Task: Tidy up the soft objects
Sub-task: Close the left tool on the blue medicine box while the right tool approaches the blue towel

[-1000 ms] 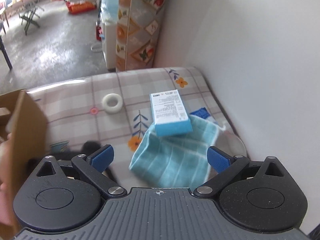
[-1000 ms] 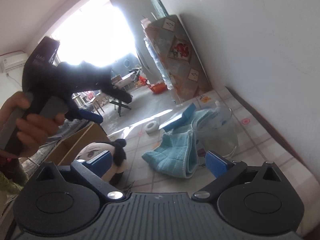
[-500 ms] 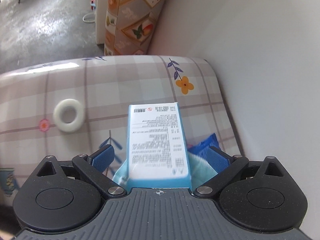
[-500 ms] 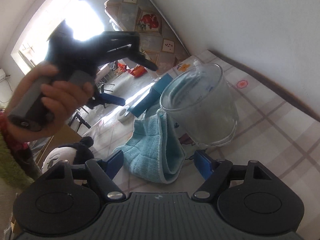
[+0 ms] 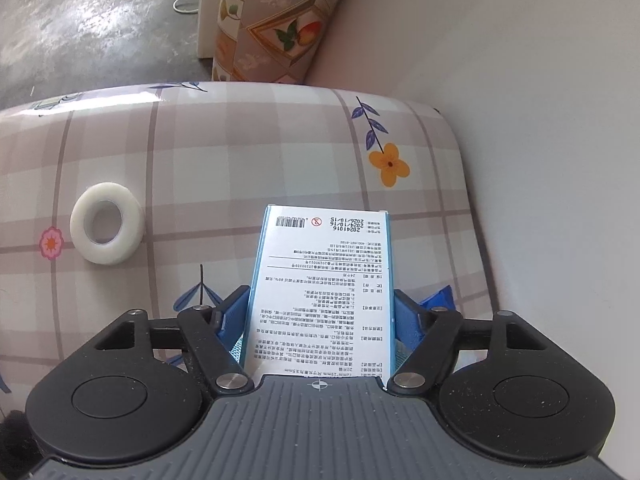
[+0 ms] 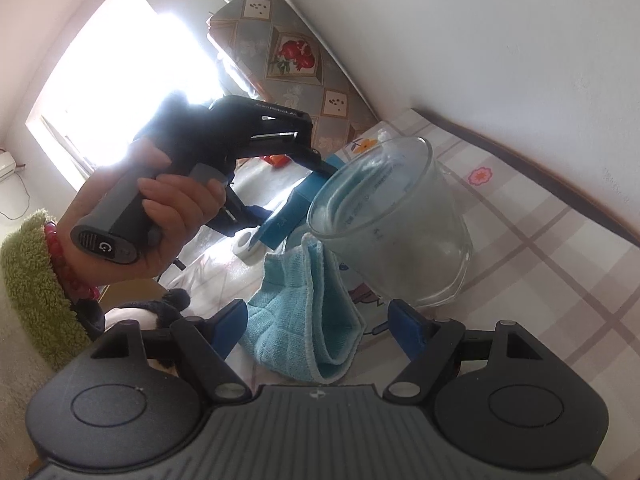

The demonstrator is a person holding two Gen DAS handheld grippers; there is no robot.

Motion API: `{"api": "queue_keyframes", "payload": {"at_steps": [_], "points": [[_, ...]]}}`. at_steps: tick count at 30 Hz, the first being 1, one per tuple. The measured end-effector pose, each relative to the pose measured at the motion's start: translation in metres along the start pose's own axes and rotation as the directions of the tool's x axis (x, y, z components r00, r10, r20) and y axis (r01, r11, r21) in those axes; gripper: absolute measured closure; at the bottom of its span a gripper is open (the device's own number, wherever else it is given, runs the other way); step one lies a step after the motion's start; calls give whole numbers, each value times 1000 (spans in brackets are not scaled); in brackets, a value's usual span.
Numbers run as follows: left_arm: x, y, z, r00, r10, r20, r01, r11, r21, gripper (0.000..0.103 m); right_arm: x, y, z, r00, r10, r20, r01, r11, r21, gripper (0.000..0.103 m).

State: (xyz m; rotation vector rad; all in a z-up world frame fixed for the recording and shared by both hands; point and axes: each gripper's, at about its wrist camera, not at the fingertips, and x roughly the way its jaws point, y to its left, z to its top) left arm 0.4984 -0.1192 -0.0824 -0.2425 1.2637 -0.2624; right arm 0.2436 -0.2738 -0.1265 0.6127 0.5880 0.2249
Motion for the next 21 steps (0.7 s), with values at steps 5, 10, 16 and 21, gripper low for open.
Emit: {"api": "queue_keyframes", "payload": {"at_steps": [5, 10, 16, 21], "points": [[-1, 4, -1, 1000, -4, 21, 4, 1000, -15, 31, 4, 1, 1, 1000, 6, -8, -6, 1000, -3, 24], [-15, 9, -7, 999, -14, 42, 16, 999, -33, 31, 14, 5, 4, 999, -4, -42, 3, 1000, -9, 32], [-55, 15, -18, 993, -37, 110, 41, 999, -33, 31, 29, 12, 7, 997, -39, -60, 38, 999, -33, 37], [-101, 25, -36, 982, -74, 175, 80, 996, -29, 31, 41, 14, 5, 993, -38, -109, 34, 999, -43, 77]]}}
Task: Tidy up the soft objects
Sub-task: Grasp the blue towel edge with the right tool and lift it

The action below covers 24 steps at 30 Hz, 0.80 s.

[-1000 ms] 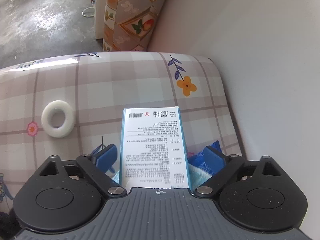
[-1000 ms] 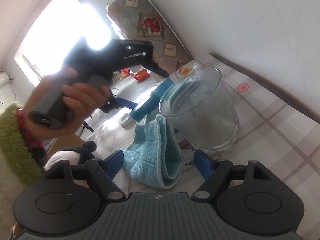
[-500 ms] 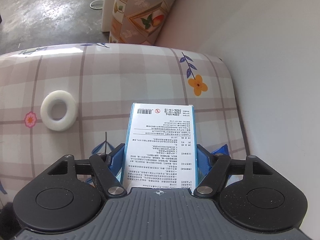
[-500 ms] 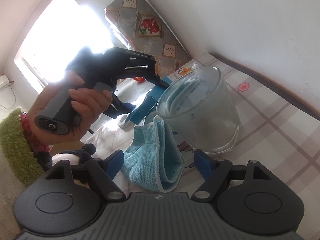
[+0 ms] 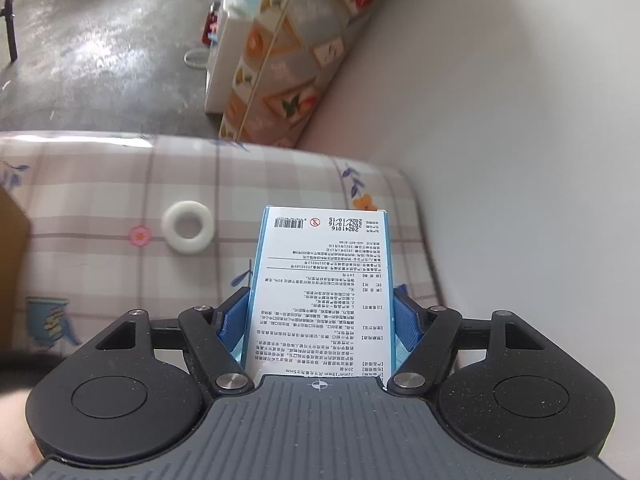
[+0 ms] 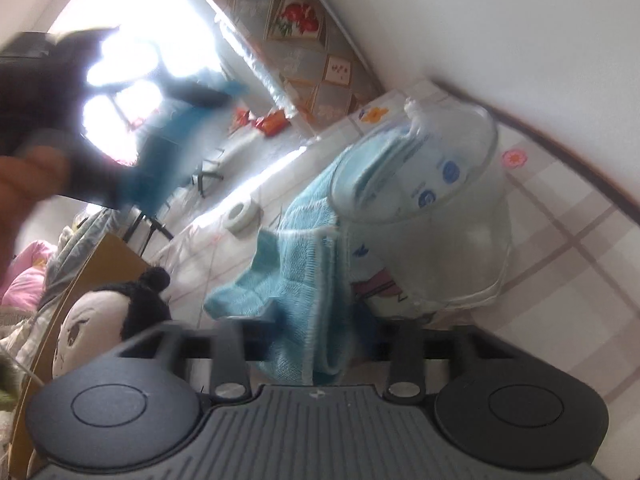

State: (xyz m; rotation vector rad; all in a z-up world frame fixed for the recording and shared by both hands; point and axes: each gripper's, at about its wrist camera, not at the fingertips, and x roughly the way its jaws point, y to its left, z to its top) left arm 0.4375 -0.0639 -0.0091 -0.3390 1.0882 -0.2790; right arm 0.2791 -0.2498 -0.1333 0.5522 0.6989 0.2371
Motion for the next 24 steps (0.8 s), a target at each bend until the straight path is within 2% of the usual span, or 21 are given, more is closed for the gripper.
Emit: {"api": "queue_keyframes", "payload": {"at_steps": [1, 3, 6, 14, 17, 22, 24], "points": [[-11, 2, -3, 1000, -9, 15, 9, 1000, -1, 31, 0, 0, -1, 1000, 5, -2, -5, 1000, 1, 78], [-34, 5, -10, 999, -25, 43, 24, 1000, 2, 31, -4, 0, -2, 1000, 29, 1, -29, 1000, -1, 87], [-69, 12, -25, 995, -42, 86, 42, 999, 7, 31, -13, 0, -5, 997, 79, -12, -79, 997, 15, 92], [-153, 38, -83, 975, -69, 209, 68, 998, 12, 31, -58, -10, -27, 979, 189, -80, -181, 978, 100, 93], [-178, 54, -110, 966, -81, 244, 84, 996, 0, 31, -82, -20, -42, 962, 245, -118, -225, 961, 162, 93], [-201, 82, -154, 955, -80, 286, 98, 994, -46, 31, -109, -26, -71, 941, 275, -194, -234, 949, 211, 93], [-205, 94, -171, 952, -87, 294, 112, 991, -69, 31, -114, -22, -76, 946, 242, -215, -206, 962, 178, 90]]}}
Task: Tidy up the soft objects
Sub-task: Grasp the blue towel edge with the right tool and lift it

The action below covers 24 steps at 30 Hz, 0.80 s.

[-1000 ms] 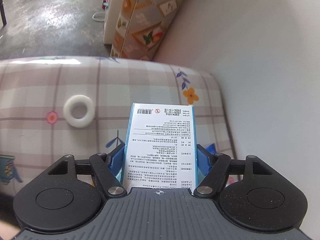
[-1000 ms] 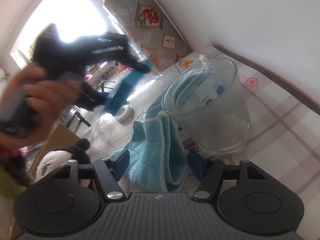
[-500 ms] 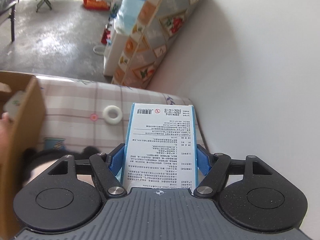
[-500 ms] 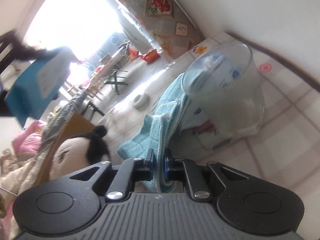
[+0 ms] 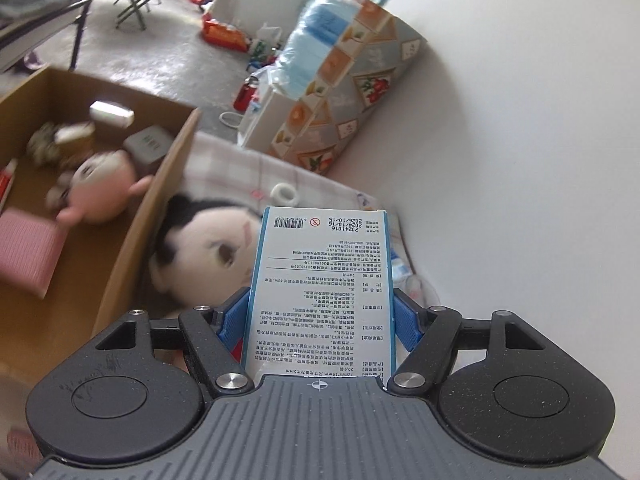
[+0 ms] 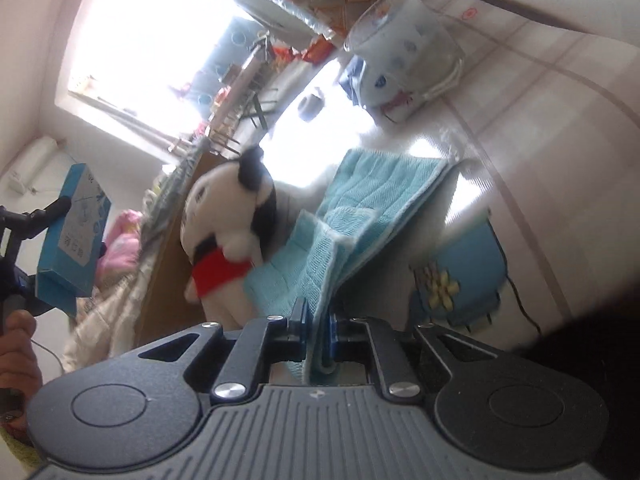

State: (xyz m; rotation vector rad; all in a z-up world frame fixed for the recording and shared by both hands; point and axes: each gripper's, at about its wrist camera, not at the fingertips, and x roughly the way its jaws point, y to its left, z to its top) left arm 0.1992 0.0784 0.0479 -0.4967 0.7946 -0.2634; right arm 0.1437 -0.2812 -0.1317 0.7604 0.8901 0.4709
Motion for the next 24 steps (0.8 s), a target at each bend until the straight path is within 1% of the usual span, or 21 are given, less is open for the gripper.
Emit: {"api": "queue_keyframes", "payload": {"at_steps": [2, 4, 5, 6, 7, 8, 10, 11, 13, 15, 17, 19, 21, 22, 23, 24], "points": [[-7, 11, -12, 1000, 0, 9, 1, 1000, -22, 31, -4, 9, -7, 998, -60, 10, 61, 996, -65, 87], [-14, 20, -25, 1000, -7, 7, 8, 999, -39, 31, -12, 22, -11, 991, -128, 26, 131, 980, -151, 76], [-17, 25, -29, 1000, -15, 7, 16, 999, -52, 31, -16, 32, -13, 983, -175, 47, 181, 961, -207, 60], [-20, 28, -34, 1000, -23, 11, 23, 998, -57, 31, -20, 42, -16, 971, -225, 78, 238, 934, -267, 35], [-26, 32, -39, 999, -26, 19, 27, 998, -53, 31, -28, 50, -19, 958, -266, 112, 288, 901, -326, 28], [-30, 34, -42, 999, -20, 28, 22, 998, -54, 31, -30, 62, -22, 946, -293, 141, 325, 862, -388, 25], [-38, 39, -48, 999, -18, 46, 20, 999, -47, 31, -31, 82, -31, 933, -314, 176, 359, 798, -484, 25], [-42, 41, -51, 999, -18, 50, 20, 998, -51, 31, -31, 91, -35, 934, -309, 181, 358, 776, -520, 25], [-45, 48, -54, 998, -25, 52, 29, 998, -61, 31, -19, 104, -38, 944, -287, 160, 325, 742, -586, 26], [-48, 52, -56, 998, -31, 51, 35, 997, -70, 31, 1, 116, -44, 950, -284, 127, 296, 702, -648, 27], [-49, 56, -56, 998, -32, 52, 36, 997, -70, 31, 24, 122, -52, 949, -298, 105, 280, 643, -713, 29], [-50, 59, -56, 998, -29, 56, 33, 997, -71, 31, 46, 125, -58, 936, -339, 97, 288, 578, -763, 39], [-52, 62, -56, 998, -28, 56, 32, 997, -74, 31, 62, 122, -60, 920, -375, 110, 309, 524, -794, 59], [-53, 64, -57, 998, -29, 55, 34, 996, -78, 31, 68, 120, -59, 909, -400, 120, 326, 501, -801, 65], [-53, 66, -57, 998, -31, 53, 35, 996, -83, 31, 70, 118, -61, 905, -406, 127, 331, 486, -809, 70], [-53, 68, -57, 998, -31, 52, 35, 995, -88, 31, 69, 117, -60, 907, -403, 124, 326, 485, -811, 76]]}}
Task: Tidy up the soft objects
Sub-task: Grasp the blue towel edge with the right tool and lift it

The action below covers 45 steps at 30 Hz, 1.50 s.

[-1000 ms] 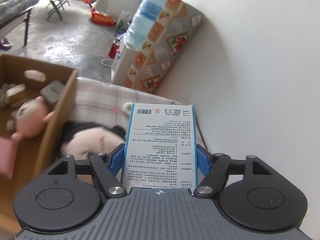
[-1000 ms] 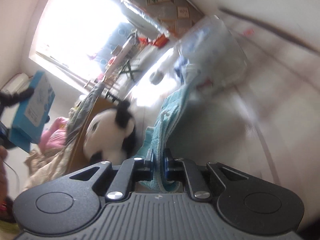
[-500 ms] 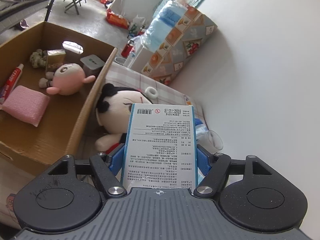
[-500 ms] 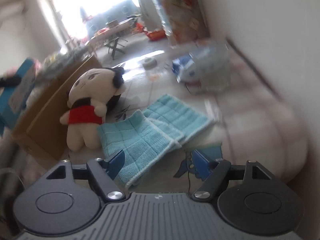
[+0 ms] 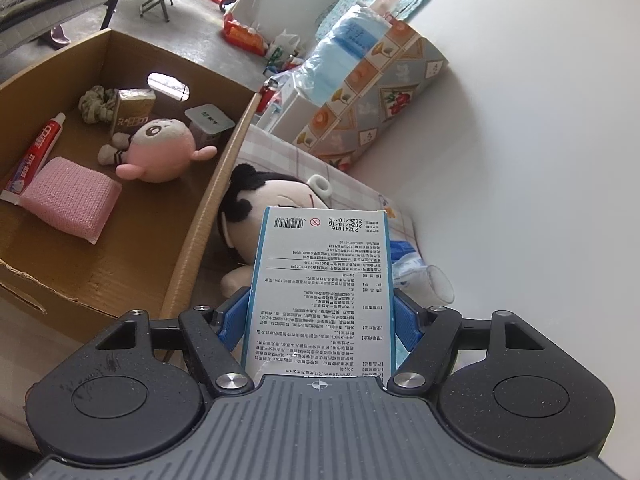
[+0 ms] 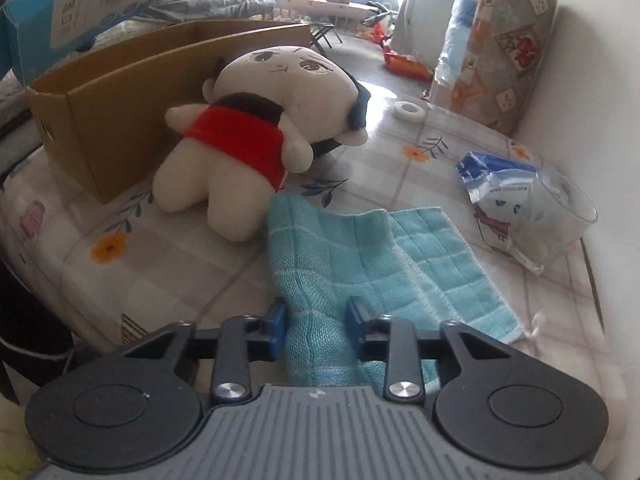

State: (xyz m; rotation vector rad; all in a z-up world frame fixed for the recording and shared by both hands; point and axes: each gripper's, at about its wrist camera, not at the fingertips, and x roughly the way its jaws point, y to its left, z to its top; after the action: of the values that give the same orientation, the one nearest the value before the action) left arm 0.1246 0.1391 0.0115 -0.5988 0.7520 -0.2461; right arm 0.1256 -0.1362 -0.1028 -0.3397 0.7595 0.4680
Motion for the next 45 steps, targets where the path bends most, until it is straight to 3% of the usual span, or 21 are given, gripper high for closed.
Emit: {"api": "queue_keyframes", "payload": {"at_steps": [2, 6, 9, 11, 17, 19, 23, 26, 28, 30, 32, 34, 36, 40, 45], "points": [[0, 2, 0, 1000, 1, 2, -1, 1000, -3, 31, -4, -2, -1, 1000, 0, 6, 0, 1000, 9, 89], [1, 3, 1, 1000, 11, 2, -11, 1000, -6, 31, -23, -20, 1, 992, 119, 35, -123, 979, 162, 94], [2, 4, 2, 1000, 14, 0, -14, 1000, -5, 31, -37, -50, 1, 955, 278, 99, -295, 883, 364, 94], [3, 3, 1, 1000, 16, -2, -16, 1000, 1, 31, -37, -75, 1, 932, 331, 150, -361, 804, 472, 94], [8, 3, 1, 1000, 11, -21, -11, 1000, -15, 31, -12, -142, -1, 903, 353, 245, -424, 636, 645, 94], [10, 4, 2, 1000, 12, -26, -13, 1000, -25, 31, 3, -158, -3, 904, 353, 239, -416, 607, 677, 94], [14, 4, 0, 999, 17, -44, -18, 999, -29, 31, 28, -180, -13, 943, 286, 170, -316, 610, 727, 94], [16, 2, -3, 998, 3, -57, -5, 1000, -23, 31, 38, -184, -17, 955, 273, 118, -270, 628, 730, 89], [18, 0, -4, 998, 0, -62, -1, 1000, -13, 31, 32, -182, -15, 965, 244, 94, -237, 662, 712, 76], [19, 0, -4, 998, 0, -63, -1, 1000, -13, 31, 15, -177, -10, 976, 188, 111, -213, 714, 667, 45], [20, 0, -2, 998, 1, -62, -2, 1000, -10, 31, -5, -170, -2, 978, 146, 152, -209, 765, 609, 31], [21, 0, -1, 998, 7, -59, -7, 1000, -1, 31, -18, -160, 8, 973, 145, 180, -220, 816, 534, 23], [21, 0, 0, 998, 13, -55, -13, 1000, 8, 31, -20, -145, 19, 975, 157, 156, -212, 867, 451, 4], [18, 4, 0, 999, 17, -48, -17, 1000, 9, 31, 5, -110, 32, 991, 130, 33, -134, 954, 267, 1], [9, 12, 4, 999, 36, -36, -36, 999, -1, 31, 50, -91, 32, 991, 43, -130, -28, 992, 121, 1]]}}
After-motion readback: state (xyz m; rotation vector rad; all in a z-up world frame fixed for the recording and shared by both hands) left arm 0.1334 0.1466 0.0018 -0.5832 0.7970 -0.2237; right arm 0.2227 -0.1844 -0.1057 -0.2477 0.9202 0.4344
